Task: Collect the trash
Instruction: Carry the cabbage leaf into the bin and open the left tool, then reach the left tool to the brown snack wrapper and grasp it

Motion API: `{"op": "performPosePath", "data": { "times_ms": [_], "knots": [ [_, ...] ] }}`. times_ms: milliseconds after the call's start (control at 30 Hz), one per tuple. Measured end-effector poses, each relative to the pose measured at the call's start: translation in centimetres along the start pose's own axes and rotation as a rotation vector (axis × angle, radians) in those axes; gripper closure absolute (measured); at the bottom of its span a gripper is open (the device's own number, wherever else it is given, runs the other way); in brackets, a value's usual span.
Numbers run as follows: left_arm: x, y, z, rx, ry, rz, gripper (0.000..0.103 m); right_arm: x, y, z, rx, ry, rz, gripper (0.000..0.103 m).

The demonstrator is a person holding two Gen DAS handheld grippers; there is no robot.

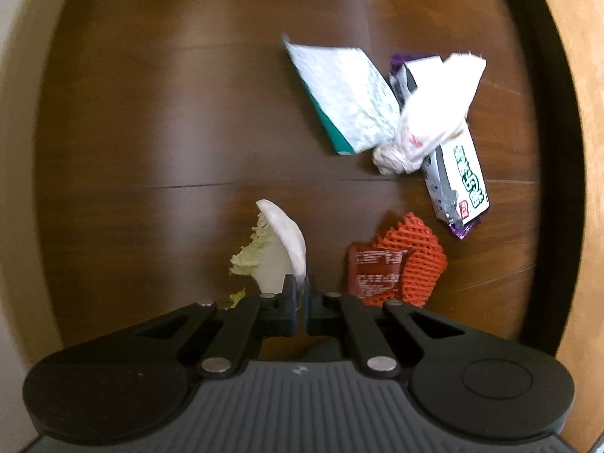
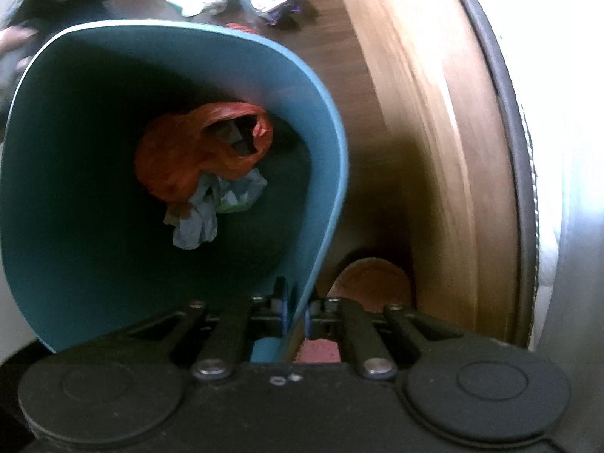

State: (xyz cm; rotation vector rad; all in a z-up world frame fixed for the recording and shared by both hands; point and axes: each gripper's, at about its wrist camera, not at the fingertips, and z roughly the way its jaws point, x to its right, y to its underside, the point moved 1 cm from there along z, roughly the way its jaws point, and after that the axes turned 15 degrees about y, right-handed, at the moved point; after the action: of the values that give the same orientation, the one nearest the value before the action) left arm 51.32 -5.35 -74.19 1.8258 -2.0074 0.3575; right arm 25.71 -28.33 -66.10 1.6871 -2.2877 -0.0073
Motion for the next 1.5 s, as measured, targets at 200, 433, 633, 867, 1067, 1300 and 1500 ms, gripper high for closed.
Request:
{"op": "performPosePath", "data": {
  "times_ms": [200, 433, 633, 867, 1067, 1300, 1500],
  "knots": [
    [1.4, 0.5, -7.7, 0.059, 0.032, 0.045, 0.101, -0.4, -1.5, -1.9, 0.027, 0.017, 0.014, 0.098],
    [6.4, 3.4, -17.1, 0.099, 0.126, 0.158, 0.101, -0.5, -3.1, -4.8, 0.074, 0.068, 0.007, 0.100],
    [11.6, 9.2, -21.1, -0.005, 0.221, 0.303, 0.101, -0.4, -3.8, -6.0, 0.037, 0.057, 0.033, 0.100],
    [13.4, 15.7, -17.1, -0.219, 0.252, 0.333, 0.101, -1.7, -3.6, -7.5, 0.028, 0.048, -0.002, 0.099],
    [11.8, 17.8, -11.9, -0.318, 0.181, 0.273, 0.101, -1.6, -3.6, -7.6, 0.020, 0.043, -0.008, 0.099],
    [13.0, 17.8, -9.9, -0.352, 0.154, 0.293, 0.101, -1.8, -3.8, -7.0, 0.008, 0.041, 0.001, 0.099],
    [13.0, 18.0, -10.4, -0.362, 0.199, 0.252, 0.075, -1.7, -3.8, -6.7, 0.003, 0.034, 0.002, 0.099]
  ]
}}
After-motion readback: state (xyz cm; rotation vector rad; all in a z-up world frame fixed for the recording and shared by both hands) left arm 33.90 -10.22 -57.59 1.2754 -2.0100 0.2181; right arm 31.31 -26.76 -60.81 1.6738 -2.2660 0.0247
